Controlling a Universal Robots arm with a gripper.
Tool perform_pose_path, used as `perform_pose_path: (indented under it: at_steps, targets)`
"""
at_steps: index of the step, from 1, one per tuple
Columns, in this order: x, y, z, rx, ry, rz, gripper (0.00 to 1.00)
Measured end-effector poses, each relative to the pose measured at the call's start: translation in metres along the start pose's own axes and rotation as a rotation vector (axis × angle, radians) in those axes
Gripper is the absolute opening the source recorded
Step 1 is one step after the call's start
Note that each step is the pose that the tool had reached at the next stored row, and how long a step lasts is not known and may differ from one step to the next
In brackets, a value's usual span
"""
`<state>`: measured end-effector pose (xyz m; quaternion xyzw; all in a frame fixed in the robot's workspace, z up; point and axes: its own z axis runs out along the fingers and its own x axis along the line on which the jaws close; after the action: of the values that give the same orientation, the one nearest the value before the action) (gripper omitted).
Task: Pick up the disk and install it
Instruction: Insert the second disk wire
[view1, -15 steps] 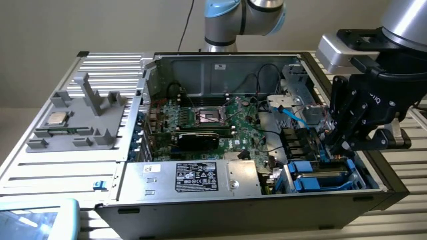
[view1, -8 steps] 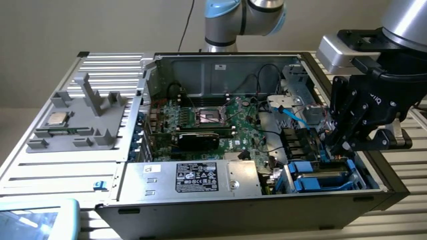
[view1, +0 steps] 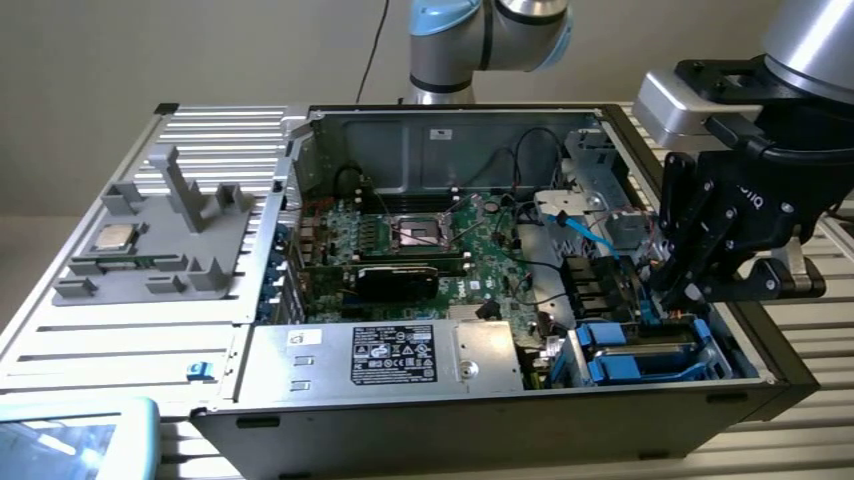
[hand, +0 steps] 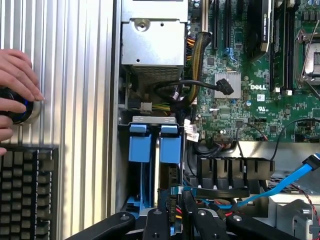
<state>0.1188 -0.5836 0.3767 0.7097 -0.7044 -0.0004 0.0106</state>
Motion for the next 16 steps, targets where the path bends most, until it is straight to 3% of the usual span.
perform_pose_path:
  at_steps: [5,8,9,11,16]
  targets:
    - [-0.004,-0.0034,-0.0001,-0.0003,0.0059,0.0,0.24]
    - [-0.01,-0.005,-0.0002,-0.0004,0.0173,0.0,0.22]
    - [-0.011,-0.0054,-0.0002,-0.0004,0.0195,0.0,0.15]
    - [-0.013,-0.007,-0.0002,-0.0004,0.0213,0.0,0.11]
    - [-0.021,-0.0096,-0.0004,-0.0002,0.0247,-0.008,0.11]
